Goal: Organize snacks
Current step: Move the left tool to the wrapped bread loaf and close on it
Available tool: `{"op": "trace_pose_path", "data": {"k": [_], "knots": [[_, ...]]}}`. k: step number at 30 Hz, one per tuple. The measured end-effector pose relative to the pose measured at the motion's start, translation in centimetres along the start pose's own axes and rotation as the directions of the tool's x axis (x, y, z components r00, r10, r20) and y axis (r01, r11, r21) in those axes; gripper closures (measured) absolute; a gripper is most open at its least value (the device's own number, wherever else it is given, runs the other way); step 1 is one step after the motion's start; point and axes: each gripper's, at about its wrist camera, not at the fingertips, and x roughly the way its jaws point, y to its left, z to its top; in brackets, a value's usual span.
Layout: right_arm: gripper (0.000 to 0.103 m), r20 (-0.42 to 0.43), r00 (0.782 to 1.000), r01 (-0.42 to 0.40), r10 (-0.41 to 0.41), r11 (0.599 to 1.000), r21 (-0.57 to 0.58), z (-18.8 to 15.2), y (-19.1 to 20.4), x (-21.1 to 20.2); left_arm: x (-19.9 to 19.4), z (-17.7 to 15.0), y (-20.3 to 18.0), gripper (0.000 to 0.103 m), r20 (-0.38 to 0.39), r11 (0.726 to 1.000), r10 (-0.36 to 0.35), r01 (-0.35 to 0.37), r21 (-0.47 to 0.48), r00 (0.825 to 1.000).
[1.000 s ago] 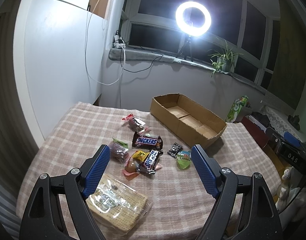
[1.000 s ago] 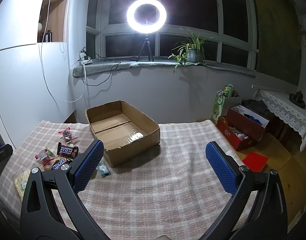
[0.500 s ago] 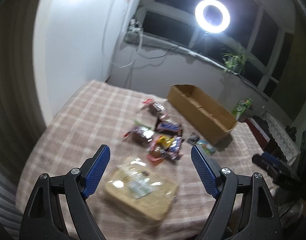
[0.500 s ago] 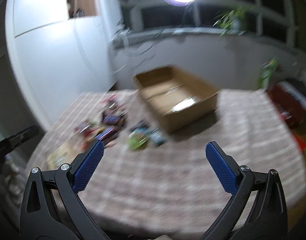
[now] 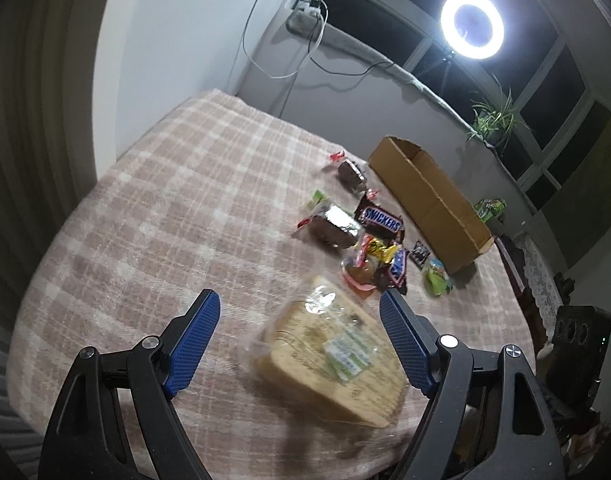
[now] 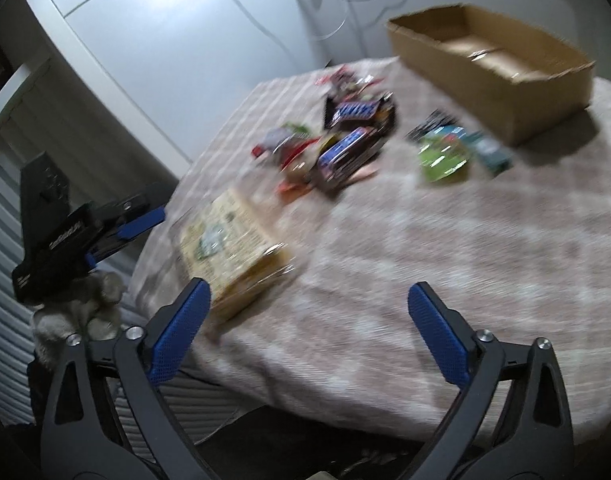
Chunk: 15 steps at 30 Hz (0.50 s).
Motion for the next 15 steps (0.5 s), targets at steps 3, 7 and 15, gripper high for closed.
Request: {"op": "trace_pose_path", "data": {"k": [3, 7, 15], "knots": [[0.012, -0.043, 0.998, -0.041, 0.041, 0.999, 0.012, 0.0, 0.4, 1.5, 0.5, 0.2, 0.6, 0.023, -0.021, 1.0, -0.027, 0.027, -0.015, 0.999], [0.019, -0.08, 0.993, -0.081, 0.082, 0.996, 0.022, 0.2, 1.1, 2.5, 1.2, 0.5, 1.2, 0.031, -0.048, 0.999, -0.047, 0.046, -0.028, 0.998], [0.03, -0.128, 0.982, -0.134, 0.138, 0.99, 0.039, 0.4, 1.7, 4.5, 2.7, 0.4, 1.7, 0.041, -0.107, 0.995, -0.094, 0.089, -0.047, 0.99]]}}
